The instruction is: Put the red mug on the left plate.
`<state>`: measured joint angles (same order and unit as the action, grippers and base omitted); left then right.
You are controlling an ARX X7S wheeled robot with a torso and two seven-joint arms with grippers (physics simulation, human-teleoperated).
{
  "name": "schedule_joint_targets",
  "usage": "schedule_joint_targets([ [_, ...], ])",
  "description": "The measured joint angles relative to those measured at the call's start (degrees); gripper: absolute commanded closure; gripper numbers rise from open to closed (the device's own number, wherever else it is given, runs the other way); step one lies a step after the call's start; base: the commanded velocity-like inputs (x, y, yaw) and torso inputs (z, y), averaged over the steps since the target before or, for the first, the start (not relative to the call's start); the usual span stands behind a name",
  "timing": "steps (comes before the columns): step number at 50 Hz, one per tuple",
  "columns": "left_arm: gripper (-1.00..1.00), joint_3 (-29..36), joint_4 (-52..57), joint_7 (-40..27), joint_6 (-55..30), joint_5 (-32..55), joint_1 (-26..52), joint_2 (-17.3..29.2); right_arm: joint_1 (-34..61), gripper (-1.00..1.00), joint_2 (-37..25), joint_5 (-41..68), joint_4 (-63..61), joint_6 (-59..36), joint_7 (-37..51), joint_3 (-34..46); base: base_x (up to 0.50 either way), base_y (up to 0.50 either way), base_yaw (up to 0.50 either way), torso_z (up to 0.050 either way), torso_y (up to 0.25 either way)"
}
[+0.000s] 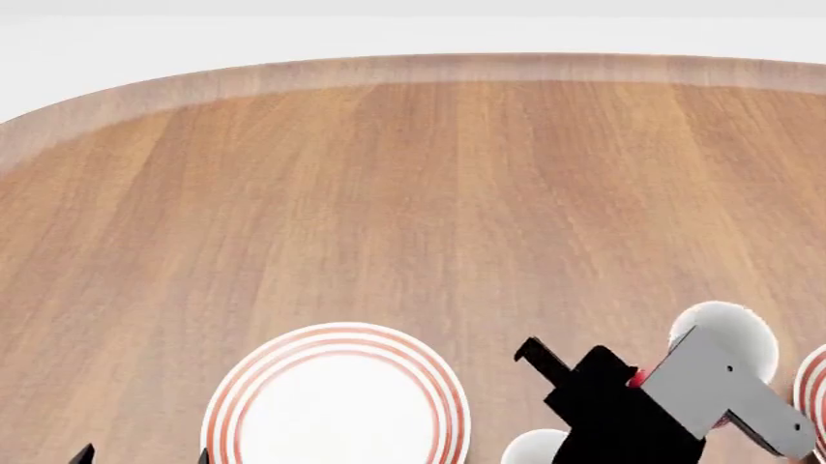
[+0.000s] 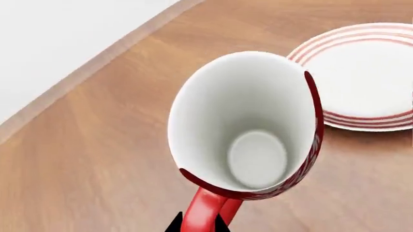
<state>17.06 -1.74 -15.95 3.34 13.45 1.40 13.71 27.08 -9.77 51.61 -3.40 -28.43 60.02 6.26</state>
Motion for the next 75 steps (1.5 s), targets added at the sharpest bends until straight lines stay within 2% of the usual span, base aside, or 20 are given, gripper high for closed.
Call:
schedule_joint_targets([
  [15, -1.0, 0.32, -0.25, -0.25, 0.22, 0.26, 0.2, 0.21, -1.63, 1.0, -1.67, -1.58, -7.14, -0.68, -8.83, 9.19, 0.0, 0.0, 0.0, 0.0, 0.0],
  [31, -1.0, 0.61, -0.31, -0.49, 0.45, 0.63, 0.26, 0.48, -1.79, 1.0, -2.07, -0.52, -7.49, -2.54, -18.55, 17.09, 0.0, 0.0, 0.0, 0.0, 0.001],
  [49, -1.0, 0.97, -0.28, -0.83, 0.6, 0.91, 0.36, 0.79, 2.17, 1.0, 0.57, -1.61, 0.98, -4.61, -26.01, 24.23, 0.0, 0.0, 0.0, 0.0, 0.0],
  [75, -1.0, 1.48, -0.26, -1.24, 0.8, 1.37, 0.44, 1.15, 9.44, 1.0, 6.66, -1.87, 19.49, -4.42, -33.83, 29.46, 0.0, 0.0, 0.0, 0.0, 0.0],
])
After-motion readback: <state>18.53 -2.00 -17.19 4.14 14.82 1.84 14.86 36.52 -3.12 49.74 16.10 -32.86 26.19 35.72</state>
